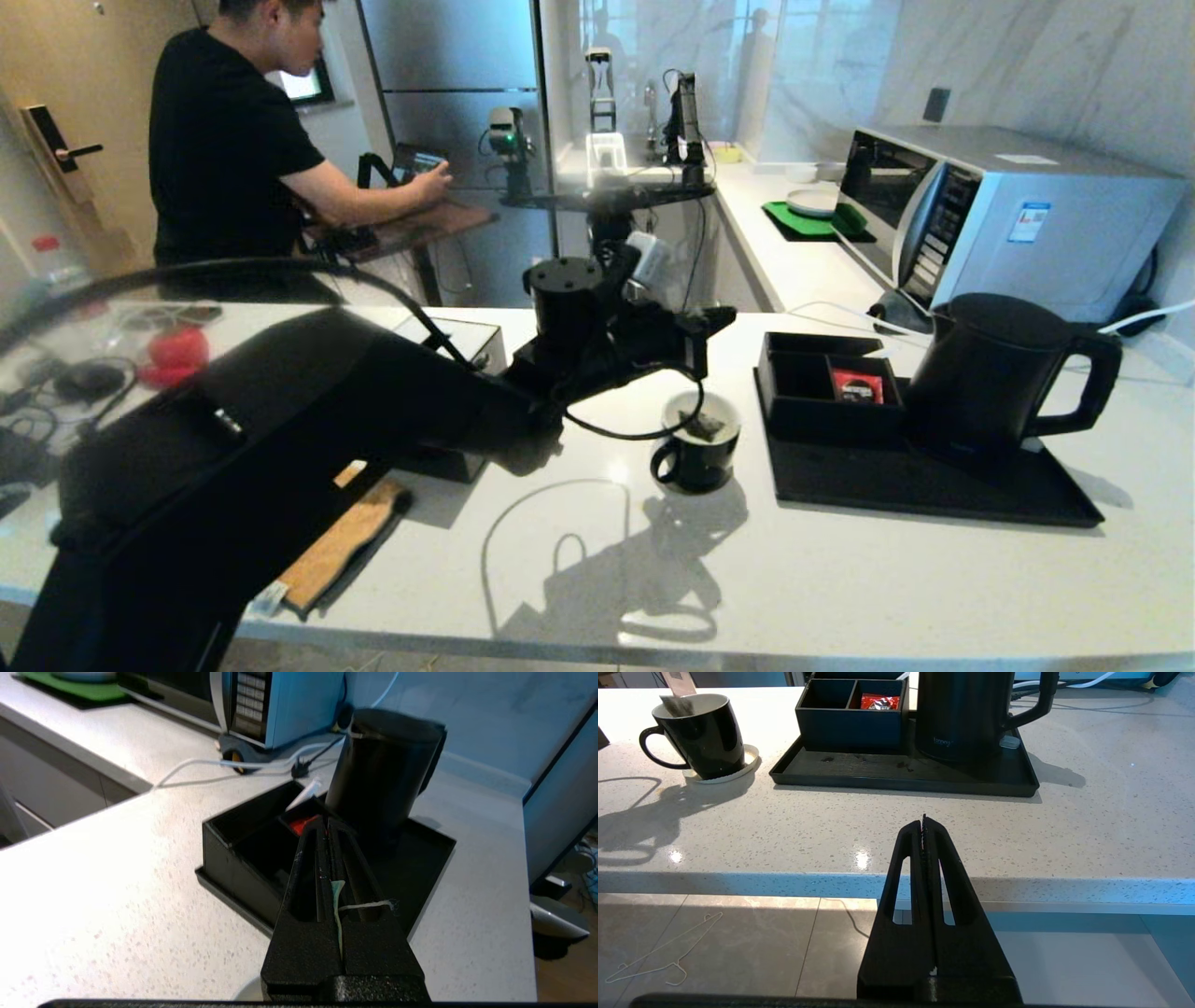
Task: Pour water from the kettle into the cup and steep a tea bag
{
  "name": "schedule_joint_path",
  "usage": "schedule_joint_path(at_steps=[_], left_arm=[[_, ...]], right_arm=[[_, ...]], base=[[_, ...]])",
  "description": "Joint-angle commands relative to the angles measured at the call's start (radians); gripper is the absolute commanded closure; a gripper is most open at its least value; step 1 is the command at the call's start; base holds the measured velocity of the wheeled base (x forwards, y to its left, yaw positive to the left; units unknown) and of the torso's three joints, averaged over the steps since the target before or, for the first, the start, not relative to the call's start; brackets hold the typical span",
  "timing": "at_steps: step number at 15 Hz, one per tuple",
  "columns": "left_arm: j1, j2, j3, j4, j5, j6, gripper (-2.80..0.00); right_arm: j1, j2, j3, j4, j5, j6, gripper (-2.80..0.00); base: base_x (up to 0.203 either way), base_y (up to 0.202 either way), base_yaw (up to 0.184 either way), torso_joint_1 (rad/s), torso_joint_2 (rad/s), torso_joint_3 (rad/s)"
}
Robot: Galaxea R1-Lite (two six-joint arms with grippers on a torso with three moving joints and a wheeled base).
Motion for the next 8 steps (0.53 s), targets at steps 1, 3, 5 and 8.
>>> schedule_joint_path(at_steps=[1,3,5,8], left_arm=[[0.0,-0.039,0.0,0.01,-0.003,0.0,0.0],[0.001,-0.042,0.0,0.016,-0.003,0.0,0.0],[0.0,-0.039,0.004,0.014,-0.003,0.0,0.0],[0.0,-0.018,0.03,-0.003,0.0,0.0,0.0]], right_arm=[[0.0,0.002,0.0,0.0,0.0,0.0,0.0],[0.0,0.002,0.0,0.0,0.0,0.0,0.0],[0.0,0.002,0.0,0.0,0.0,0.0,0.0],[0.0,0.002,0.0,0.0,0.0,0.0,0.0]], base=[[0.0,0.0,0.0,0.0,0.0,0.0],[0.0,0.0,0.0,0.0,0.0,0.0],[0.0,0.0,0.0,0.0,0.0,0.0],[0.0,0.0,0.0,0.0,0.0,0.0]])
